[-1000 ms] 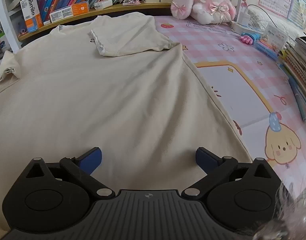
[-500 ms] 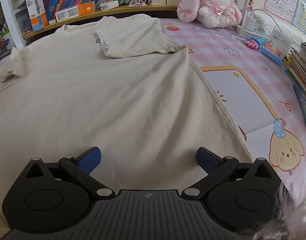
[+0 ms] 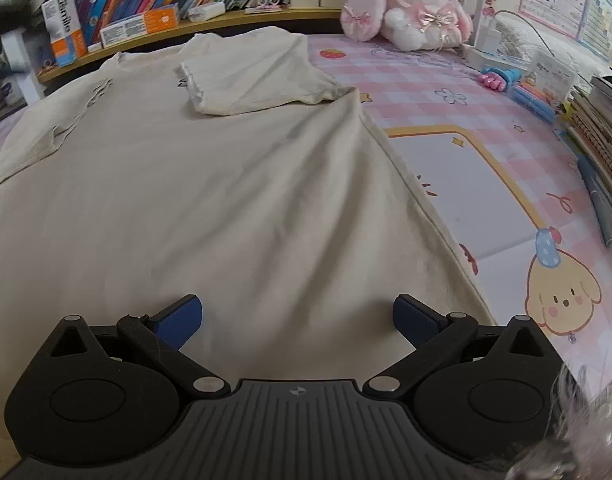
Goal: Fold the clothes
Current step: 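Release the sleeve and lift both grippers back above the shirt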
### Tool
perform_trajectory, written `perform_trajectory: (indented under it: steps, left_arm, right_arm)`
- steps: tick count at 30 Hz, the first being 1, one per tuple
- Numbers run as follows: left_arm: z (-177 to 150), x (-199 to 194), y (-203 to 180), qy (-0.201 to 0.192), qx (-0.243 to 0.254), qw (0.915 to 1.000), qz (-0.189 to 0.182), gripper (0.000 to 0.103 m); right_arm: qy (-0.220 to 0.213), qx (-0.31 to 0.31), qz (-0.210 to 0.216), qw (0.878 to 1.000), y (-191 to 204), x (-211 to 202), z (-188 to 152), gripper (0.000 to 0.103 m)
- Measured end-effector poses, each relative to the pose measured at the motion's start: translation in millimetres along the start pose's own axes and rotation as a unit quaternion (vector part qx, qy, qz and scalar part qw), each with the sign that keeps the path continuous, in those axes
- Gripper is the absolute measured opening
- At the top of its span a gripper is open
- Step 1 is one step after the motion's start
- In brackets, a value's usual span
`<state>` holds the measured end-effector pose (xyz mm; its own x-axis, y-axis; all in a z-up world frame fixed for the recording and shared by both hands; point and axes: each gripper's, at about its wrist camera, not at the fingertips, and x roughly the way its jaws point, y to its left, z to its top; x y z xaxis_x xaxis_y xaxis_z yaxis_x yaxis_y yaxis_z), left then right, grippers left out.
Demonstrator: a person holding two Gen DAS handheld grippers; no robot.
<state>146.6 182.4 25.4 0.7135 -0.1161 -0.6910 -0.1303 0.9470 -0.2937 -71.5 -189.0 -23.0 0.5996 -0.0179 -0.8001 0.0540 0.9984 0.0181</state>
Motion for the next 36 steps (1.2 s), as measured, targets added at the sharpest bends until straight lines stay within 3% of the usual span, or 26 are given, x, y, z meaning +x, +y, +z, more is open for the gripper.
perform_trajectory:
  steps: [2, 4, 6, 7, 8, 11, 13, 15, 23, 30, 36]
  left_arm:
    - [-10, 0, 8, 0.0, 0.027, 0.9985, 0.049, 0.067]
    - [-15, 0, 31, 0.001, 0.005, 0.9975, 0.07, 0.065]
    - [-14, 2, 53, 0.011, -0.042, 0.9971, 0.063, 0.053]
    - [-11, 9, 61, 0.018, -0.066, 0.9963, 0.053, 0.035]
    - [-8, 16, 67, 0.029, -0.083, 0.9951, 0.047, 0.025]
    - [-6, 33, 72, 0.055, -0.086, 0.9932, 0.055, 0.022]
    - [-5, 35, 71, 0.051, -0.083, 0.9939, 0.053, 0.022]
    - [-5, 39, 69, 0.058, -0.07, 0.9946, 0.05, 0.001]
    - [-6, 44, 69, 0.039, -0.057, 0.993, 0.096, 0.002]
    - [-2, 38, 73, 0.052, -0.064, 0.9921, 0.095, 0.009]
    - [-26, -10, 49, 0.025, -0.043, 0.9957, 0.077, 0.021]
  right_arm:
    - [0.0, -0.001, -0.001, 1.0, 0, 2, 2, 0.103]
    - [0.0, -0.006, 0.001, 1.0, 2, 4, 4, 0.103]
    - [0.0, -0.01, 0.003, 1.0, 2, 4, 4, 0.103]
    - [0.001, -0.011, 0.004, 1.0, 2, 4, 5, 0.103]
    - [0.001, -0.013, 0.004, 1.0, 2, 4, 5, 0.103]
    - [0.005, -0.015, 0.006, 1.0, 2, 4, 5, 0.103]
    - [0.007, -0.015, 0.006, 1.0, 2, 3, 4, 0.103]
    - [0.007, -0.014, 0.005, 1.0, 2, 2, 4, 0.103]
    - [0.003, -0.019, 0.009, 1.0, 5, 4, 3, 0.103]
    - [0.003, -0.025, 0.016, 1.0, 3, 7, 6, 0.103]
    - [0.0, -0.031, 0.028, 0.999, -6, 4, 11, 0.103]
